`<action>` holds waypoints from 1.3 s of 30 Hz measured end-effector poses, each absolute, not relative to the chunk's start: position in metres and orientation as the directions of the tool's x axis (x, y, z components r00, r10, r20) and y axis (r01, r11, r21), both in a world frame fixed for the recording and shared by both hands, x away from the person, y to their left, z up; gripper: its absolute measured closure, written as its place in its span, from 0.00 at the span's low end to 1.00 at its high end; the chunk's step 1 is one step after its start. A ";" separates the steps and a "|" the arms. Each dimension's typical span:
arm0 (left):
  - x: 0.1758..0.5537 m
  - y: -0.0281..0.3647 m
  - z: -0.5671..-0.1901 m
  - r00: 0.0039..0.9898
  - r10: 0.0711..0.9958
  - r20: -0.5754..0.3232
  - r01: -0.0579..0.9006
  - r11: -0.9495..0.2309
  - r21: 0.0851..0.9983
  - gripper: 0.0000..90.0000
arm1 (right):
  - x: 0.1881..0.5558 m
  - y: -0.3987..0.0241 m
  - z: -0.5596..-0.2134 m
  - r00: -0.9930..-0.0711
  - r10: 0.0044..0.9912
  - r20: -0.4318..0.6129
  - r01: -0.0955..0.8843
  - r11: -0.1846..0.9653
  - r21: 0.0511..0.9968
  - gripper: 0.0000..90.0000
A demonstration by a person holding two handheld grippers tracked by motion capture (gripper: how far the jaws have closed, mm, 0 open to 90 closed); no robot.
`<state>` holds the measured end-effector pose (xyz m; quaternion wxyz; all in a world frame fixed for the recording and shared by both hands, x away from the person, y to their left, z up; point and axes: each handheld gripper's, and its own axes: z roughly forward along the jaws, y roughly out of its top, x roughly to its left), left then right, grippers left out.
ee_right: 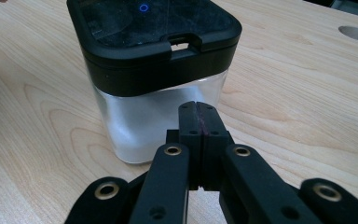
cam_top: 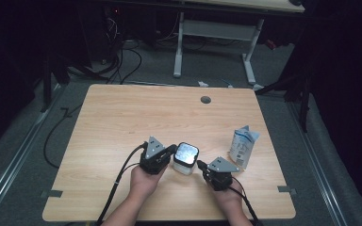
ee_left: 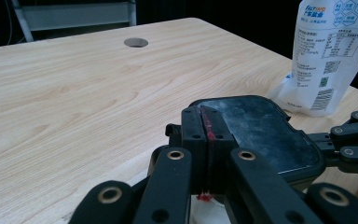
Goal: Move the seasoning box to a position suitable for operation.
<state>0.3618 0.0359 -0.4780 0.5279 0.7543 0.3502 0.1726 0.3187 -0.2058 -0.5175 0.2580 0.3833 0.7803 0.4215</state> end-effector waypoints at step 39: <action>0.372 0.045 -0.520 0.656 0.745 -0.121 0.419 -0.225 0.880 1.00 | 0.320 -0.219 -0.517 -0.541 0.840 -0.048 0.409 0.313 0.858 1.00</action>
